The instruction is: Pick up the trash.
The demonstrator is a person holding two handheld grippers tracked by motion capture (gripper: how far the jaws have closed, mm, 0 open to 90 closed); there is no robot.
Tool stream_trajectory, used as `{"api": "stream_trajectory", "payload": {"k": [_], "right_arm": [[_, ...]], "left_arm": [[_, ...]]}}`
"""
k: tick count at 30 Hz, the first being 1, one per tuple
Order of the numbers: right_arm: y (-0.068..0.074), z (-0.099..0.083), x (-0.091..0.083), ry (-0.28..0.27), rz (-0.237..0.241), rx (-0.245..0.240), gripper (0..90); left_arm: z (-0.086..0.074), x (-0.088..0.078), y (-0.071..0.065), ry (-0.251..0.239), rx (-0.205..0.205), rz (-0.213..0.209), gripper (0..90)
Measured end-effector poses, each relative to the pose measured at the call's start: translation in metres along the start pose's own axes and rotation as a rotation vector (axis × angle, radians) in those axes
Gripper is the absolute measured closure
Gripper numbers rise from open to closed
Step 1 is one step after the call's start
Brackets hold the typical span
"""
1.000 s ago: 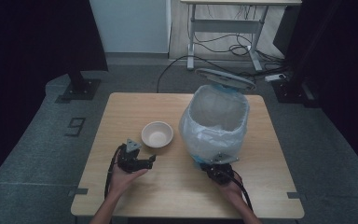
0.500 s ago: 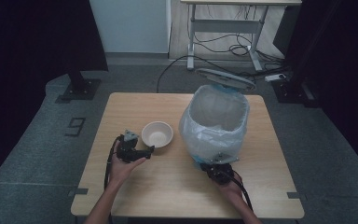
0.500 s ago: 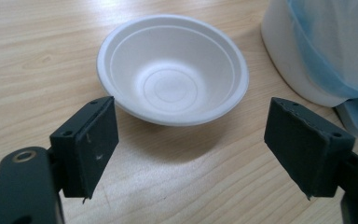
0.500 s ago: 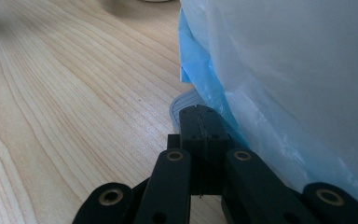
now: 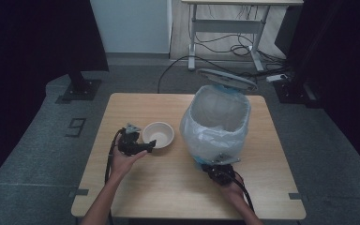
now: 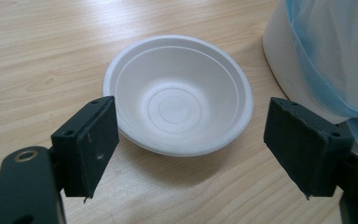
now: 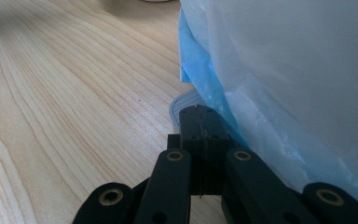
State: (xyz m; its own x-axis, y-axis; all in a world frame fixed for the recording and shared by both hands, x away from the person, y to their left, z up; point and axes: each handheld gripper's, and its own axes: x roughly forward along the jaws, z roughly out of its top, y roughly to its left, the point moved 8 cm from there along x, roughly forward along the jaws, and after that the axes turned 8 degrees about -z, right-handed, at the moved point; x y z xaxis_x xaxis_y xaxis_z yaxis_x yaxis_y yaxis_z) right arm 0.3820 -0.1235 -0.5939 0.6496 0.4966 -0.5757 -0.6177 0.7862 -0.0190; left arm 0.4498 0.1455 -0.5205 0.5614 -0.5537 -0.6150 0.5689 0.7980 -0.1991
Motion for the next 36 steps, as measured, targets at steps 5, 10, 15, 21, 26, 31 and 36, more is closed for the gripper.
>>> {"api": "stream_trajectory", "payload": {"k": [5, 10, 15, 21, 26, 31, 36], "right_arm": [[0.000, 0.000, 0.000, 0.000, -0.001, -0.002, 89.5], [0.000, 0.000, 0.000, 0.000, 0.000, 0.000, 89.5], [0.000, 0.000, 0.000, 0.000, -0.001, -0.002, 89.5], [0.000, 0.000, 0.000, 0.000, -0.001, -0.002, 89.5], [0.000, 0.000, 0.000, 0.000, -0.001, -0.002, 89.5], [0.000, 0.000, 0.000, 0.001, -0.002, -0.001, 89.5], [0.000, 0.000, 0.000, 0.001, -0.003, -0.002, 89.5]], "left_arm": [[0.002, 0.005, 0.008, 0.020, -0.010, 0.013, 21.6], [0.003, 0.012, 0.017, 0.043, -0.014, 0.025, 25.1], [0.002, 0.021, 0.023, 0.046, -0.022, 0.025, 29.6], [0.001, 0.032, 0.031, 0.035, -0.066, 0.029, 32.9], [-0.002, 0.040, 0.037, 0.045, -0.094, 0.042, 34.2], [-0.004, 0.044, 0.044, 0.052, -0.098, 0.062, 36.8], [-0.008, 0.048, 0.051, 0.063, -0.104, 0.077, 41.0]]}}
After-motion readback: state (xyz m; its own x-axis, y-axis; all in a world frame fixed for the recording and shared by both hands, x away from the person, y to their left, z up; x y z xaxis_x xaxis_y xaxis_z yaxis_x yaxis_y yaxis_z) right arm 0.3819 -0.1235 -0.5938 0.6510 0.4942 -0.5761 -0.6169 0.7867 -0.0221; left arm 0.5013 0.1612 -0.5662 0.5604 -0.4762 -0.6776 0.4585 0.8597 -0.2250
